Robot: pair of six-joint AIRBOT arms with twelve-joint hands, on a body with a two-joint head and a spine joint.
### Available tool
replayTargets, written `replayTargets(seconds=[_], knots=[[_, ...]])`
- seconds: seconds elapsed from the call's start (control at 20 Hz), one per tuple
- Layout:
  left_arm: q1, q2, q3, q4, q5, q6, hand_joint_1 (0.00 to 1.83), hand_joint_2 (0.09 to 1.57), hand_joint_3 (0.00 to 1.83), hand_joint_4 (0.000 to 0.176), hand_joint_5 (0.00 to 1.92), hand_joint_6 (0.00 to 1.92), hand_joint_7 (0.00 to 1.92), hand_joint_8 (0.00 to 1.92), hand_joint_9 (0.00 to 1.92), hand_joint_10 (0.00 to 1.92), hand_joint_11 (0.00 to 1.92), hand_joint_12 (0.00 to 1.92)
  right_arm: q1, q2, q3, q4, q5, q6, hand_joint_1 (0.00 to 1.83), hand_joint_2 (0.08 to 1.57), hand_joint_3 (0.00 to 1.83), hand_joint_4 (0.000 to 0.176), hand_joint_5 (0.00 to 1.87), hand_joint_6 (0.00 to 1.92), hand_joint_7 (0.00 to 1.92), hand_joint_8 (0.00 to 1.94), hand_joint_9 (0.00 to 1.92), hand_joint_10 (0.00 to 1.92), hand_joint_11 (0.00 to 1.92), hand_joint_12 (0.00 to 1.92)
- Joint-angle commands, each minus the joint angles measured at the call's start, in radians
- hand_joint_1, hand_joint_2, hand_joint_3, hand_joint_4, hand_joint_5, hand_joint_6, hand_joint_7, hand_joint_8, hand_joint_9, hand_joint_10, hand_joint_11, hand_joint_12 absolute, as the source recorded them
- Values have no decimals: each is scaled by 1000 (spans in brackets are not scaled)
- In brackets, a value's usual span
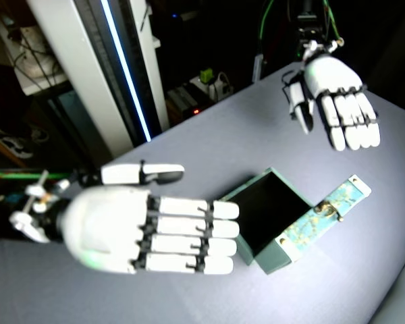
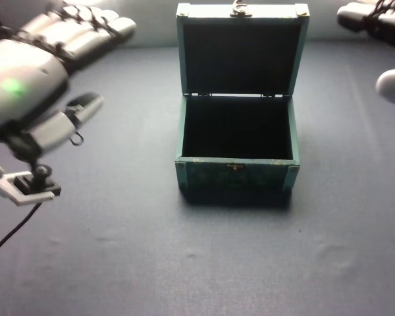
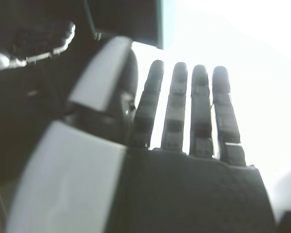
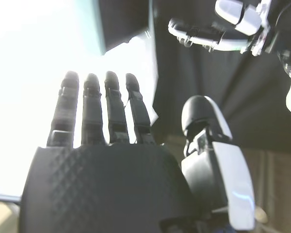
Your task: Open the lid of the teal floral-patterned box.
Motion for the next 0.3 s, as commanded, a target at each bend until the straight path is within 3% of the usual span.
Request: replayTargets(seconds=[0.0, 0.05, 0.15, 0.25], knots=[[15, 11, -1, -8, -259, -55, 154, 1570, 94, 0, 164, 5, 151, 3, 109, 2, 0, 258, -4, 16, -16, 37, 197, -6, 0, 1419, 18, 0, 213, 2, 181, 6, 102, 11, 61, 38], [35, 13, -1, -8, -304, -96, 30, 1571, 51, 0, 112, 0, 73, 0, 21, 0, 0, 51, -12, 29, -34, 39, 235, -17, 0, 1447, 0, 0, 229, 13, 180, 11, 102, 15, 11, 188], [65, 17, -7, -8, -379, -126, 0, 1571, 66, 0, 85, 0, 27, 0, 6, 2, 17, 10, -23, 41, -58, 38, 306, -25, 0, 1506, 10, 0, 216, 2, 126, 7, 11, 4, 0, 11], [85, 23, -19, -7, -427, -136, 0, 1571, 114, 0, 50, 0, 3, 0, 2, 0, 21, 11, -29, 42, -71, 28, 366, -25, 243, 1544, 2, 0, 153, 0, 196, 12, 129, 24, 72, 58]])
